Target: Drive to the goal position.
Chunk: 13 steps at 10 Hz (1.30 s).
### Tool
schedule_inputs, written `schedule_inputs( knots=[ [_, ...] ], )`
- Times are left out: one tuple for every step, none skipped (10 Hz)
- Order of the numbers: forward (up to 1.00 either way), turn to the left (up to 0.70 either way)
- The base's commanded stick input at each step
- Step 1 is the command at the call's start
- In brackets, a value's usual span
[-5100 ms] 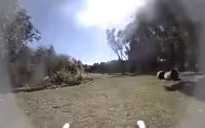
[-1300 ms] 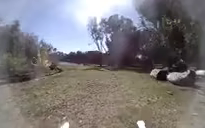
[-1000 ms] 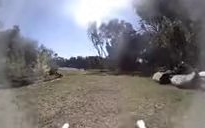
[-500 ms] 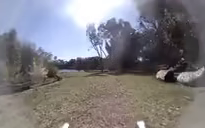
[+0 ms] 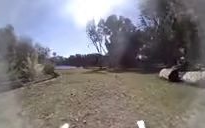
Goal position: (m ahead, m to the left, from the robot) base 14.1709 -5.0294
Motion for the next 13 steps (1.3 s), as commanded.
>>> schedule_inputs(
  knots=[
    [0.70, 0.00],
    [0.70, -0.06],
    [0.70, -0.20],
    [0.70, -0.20],
    [0.70, -0.05],
    [0.70, 0.00],
    [0.70, 0.00],
    [0.70, 0.00],
    [0.70, 0.00],
    [0.70, 0.00],
    [0.70, 0.00],
    [0.70, 0.00],
    [0.70, 0.00]
  ],
)
